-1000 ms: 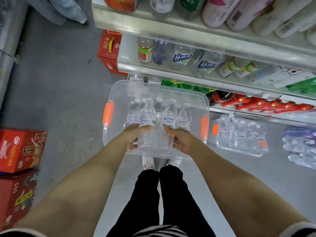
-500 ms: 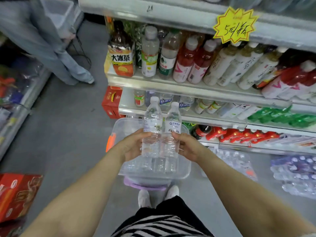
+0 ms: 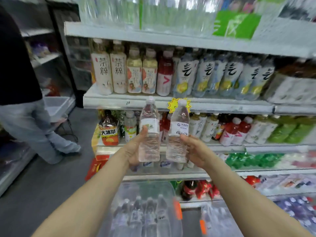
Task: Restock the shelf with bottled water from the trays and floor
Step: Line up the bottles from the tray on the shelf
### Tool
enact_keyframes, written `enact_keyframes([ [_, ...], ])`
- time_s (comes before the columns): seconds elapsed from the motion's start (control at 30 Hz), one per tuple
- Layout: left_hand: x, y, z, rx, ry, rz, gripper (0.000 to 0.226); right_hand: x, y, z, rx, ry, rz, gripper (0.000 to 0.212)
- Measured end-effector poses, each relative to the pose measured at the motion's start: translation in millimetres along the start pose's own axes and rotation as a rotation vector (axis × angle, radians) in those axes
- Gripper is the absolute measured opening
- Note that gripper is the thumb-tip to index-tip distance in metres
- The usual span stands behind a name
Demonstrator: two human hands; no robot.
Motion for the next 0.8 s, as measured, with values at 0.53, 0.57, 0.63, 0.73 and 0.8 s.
enact_keyframes([
  [0.53, -173, 141, -51, 0.109, 0.549, -0.233, 0.076, 252, -11, 88, 0.028, -0.554, 0.077, 0.078],
  [0.57, -180, 147, -54, 0.102, 0.583, -0.265, 0.058, 264, -14, 90, 0.030, -0.579, 0.077, 0.079],
  [0.63, -191, 160, -60, 0.070, 0.635, -0.314, 0.038, 288, -19, 96, 0.034, -0.629, 0.081, 0.087],
  [0.73, -203, 175, -71, 0.048, 0.709, -0.367, 0.047, 322, -25, 103, 0.082, -0.680, 0.099, 0.096],
  [0.8, -209, 186, -78, 0.032, 0.741, -0.374, 0.033, 343, -31, 102, 0.106, -0.695, 0.101, 0.091],
])
Point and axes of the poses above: each hand's wrist, its own z-axis away from the middle knuckle, its own y-axis out of the palm, x = y × z, the point moved 7 cm from there along -z, towards the middle knuckle, and after that the axes turned 13 degrees about y, right-handed, at the moved point
